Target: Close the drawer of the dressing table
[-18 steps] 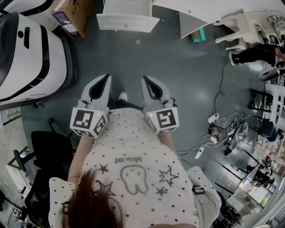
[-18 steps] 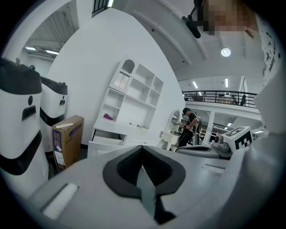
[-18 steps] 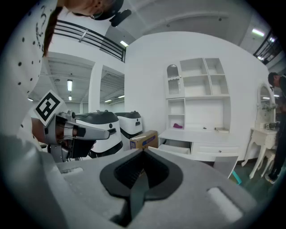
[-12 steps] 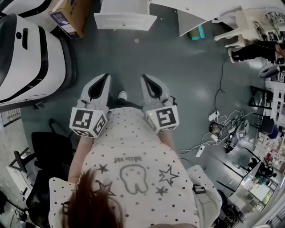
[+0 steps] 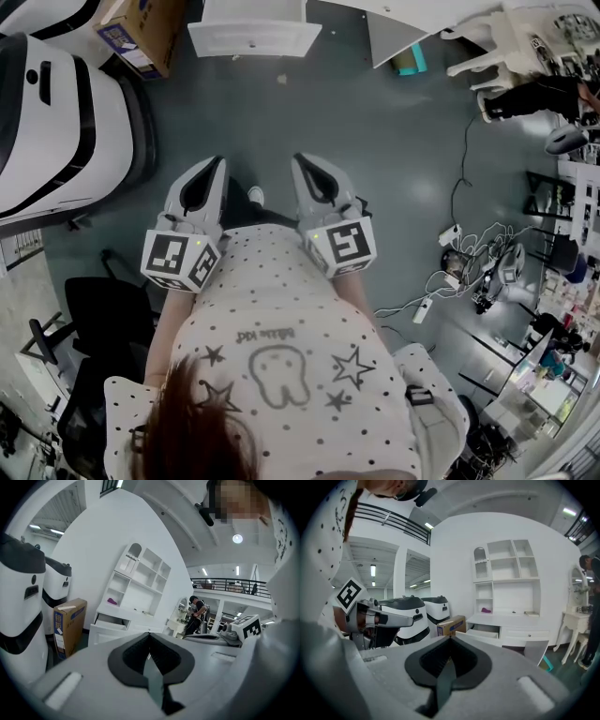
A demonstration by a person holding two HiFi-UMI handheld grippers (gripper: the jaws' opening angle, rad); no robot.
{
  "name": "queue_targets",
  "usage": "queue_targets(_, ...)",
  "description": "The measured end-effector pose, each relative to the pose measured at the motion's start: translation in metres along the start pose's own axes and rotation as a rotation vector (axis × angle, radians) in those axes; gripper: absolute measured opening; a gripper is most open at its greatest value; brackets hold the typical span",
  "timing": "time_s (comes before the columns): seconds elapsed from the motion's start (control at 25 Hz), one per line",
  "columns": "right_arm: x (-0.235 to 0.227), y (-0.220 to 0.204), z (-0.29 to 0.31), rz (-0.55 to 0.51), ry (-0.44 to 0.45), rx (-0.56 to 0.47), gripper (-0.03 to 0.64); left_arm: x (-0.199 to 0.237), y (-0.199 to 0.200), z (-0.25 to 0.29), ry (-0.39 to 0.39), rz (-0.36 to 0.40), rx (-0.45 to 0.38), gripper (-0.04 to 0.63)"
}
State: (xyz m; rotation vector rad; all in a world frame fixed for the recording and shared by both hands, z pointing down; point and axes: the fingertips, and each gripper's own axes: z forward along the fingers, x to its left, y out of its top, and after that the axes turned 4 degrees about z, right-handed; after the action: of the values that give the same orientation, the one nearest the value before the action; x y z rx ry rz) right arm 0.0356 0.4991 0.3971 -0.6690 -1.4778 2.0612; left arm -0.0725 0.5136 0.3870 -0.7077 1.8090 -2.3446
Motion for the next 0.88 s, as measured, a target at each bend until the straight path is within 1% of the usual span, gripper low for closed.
queue_targets(0.12,-0.002,0.001,-0.003,0.003,-0.004,-0.023,-0.006,0.000,0.001,-0.001,-0.003,-0.001,-0.003,-0.005)
queue_targets(0.24,-0.007,0.001,-0.002,0.032,-0.013,-0.041,-0.006,-0.001,-0.001,0.001,-0.028,0.002,0.002,-0.005)
queue_targets(0.44,-0.010,-0.007,0.013,0.046,-0.022,0.010,-0.006,0.011,-0.001,0.012,-0.041,-0.031,0.016,-0.005)
queue_targets(0.6,-0.019,-0.006,0.030,0.044,-0.054,0.034,-0.006,0.029,0.005,0.026,-0.050,-0.060,0.008,-0.005)
queue_targets(0.76,-0.029,-0.005,0.052,0.057,-0.077,0.065,-0.006,0.041,0.023,0.044,-0.078,-0.046,-0.011,-0.005)
queue_targets(0.88,-0.032,0.005,0.076,0.047,-0.081,0.078,-0.006,0.058,0.039,0.059,-0.080,-0.030,-0.005,-0.005)
